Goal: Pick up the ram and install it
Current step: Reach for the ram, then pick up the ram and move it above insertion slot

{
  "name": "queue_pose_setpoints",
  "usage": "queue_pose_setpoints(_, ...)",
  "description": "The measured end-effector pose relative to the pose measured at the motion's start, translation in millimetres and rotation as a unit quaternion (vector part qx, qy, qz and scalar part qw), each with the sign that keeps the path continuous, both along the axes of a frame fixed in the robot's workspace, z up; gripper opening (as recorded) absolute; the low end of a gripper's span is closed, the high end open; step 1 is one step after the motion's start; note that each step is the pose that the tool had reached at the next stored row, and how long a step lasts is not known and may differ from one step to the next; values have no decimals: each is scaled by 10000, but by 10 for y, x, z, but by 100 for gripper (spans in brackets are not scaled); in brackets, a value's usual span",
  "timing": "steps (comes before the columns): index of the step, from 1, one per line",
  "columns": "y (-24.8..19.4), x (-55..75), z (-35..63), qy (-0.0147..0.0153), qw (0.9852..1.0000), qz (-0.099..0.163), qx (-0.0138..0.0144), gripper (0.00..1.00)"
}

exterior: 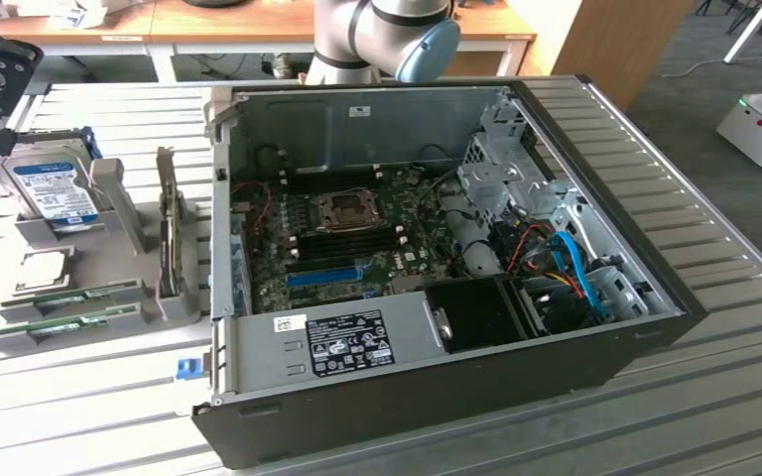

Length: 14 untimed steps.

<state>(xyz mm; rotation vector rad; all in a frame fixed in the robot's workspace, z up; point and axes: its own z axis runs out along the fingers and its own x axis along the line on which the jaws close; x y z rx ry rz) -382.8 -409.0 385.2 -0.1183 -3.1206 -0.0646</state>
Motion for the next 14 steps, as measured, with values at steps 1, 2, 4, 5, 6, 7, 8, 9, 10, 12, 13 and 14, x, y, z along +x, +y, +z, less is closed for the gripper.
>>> queue_pose_setpoints(1, -14, 0, 0, 0, 10000, -1, 0, 11)
queue_pose_setpoints(2, -25, -1, 0, 0, 10000, -1, 0, 11)
queue_pose_setpoints(4, -49, -1, -1, -1, 10000, -1, 0, 11)
queue_pose_setpoints(5, -62, -1, 0, 0, 10000, -1, 0, 11)
queue_pose_setpoints(6, -76, 0, -1, -1, 10000, 0, 0, 11)
queue_pose_setpoints(7, -88, 0, -1, -1, 10000, -1, 0, 11)
queue_pose_setpoints(8, -97, 0, -1, -1, 10000, -1, 0, 11)
queue_pose_setpoints(9, -99, 0, -1, -1, 10000, 0, 0, 11)
queue_pose_setpoints(10, -99, 0, -1, -1, 10000, -1, 0, 11)
queue_pose_setpoints(12, -100, 0, 0, 0, 10000, -1, 0, 11)
queue_pose_setpoints(13, -100, 0, -1, 0, 10000, -1, 0, 11)
queue_pose_setpoints(14, -100, 0, -1, -1, 10000, -1, 0, 11)
